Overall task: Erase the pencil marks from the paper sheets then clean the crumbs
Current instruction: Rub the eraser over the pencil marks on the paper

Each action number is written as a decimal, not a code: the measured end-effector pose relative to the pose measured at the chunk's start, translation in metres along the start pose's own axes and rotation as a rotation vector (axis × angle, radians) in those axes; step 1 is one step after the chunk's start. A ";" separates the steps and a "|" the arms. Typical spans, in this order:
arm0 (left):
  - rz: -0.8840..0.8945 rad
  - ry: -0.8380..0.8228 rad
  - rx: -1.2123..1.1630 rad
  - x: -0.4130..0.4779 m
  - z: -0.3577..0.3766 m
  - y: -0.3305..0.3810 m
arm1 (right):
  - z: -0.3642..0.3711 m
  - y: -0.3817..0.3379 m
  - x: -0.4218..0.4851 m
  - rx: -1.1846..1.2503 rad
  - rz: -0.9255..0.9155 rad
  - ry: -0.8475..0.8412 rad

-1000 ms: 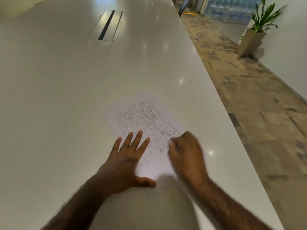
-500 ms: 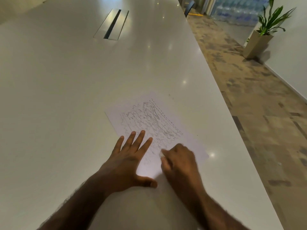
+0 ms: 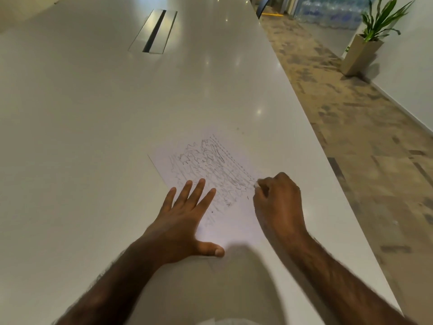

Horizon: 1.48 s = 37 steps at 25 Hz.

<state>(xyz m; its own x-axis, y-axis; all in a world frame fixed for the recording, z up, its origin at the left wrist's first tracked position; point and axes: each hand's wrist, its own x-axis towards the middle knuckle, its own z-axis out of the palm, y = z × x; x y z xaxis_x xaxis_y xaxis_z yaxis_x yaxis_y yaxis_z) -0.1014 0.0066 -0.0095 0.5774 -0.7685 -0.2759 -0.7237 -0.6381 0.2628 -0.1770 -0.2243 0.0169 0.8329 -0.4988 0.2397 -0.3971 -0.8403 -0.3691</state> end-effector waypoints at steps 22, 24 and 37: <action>-0.028 -0.003 0.003 0.001 0.004 -0.001 | 0.013 -0.050 -0.076 0.040 -0.285 -0.159; -0.027 -0.021 0.002 0.003 0.003 -0.001 | 0.006 -0.042 -0.068 0.094 -0.261 -0.176; 0.037 0.087 0.020 -0.004 0.010 -0.007 | -0.002 -0.059 -0.077 0.116 -0.131 -0.105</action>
<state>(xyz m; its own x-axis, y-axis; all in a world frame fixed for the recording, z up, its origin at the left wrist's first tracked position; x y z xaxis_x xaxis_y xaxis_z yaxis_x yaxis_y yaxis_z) -0.1025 0.0144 -0.0195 0.5805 -0.7930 -0.1847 -0.7519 -0.6091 0.2521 -0.2181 -0.1368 0.0218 0.9125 -0.3568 0.2002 -0.2403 -0.8635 -0.4435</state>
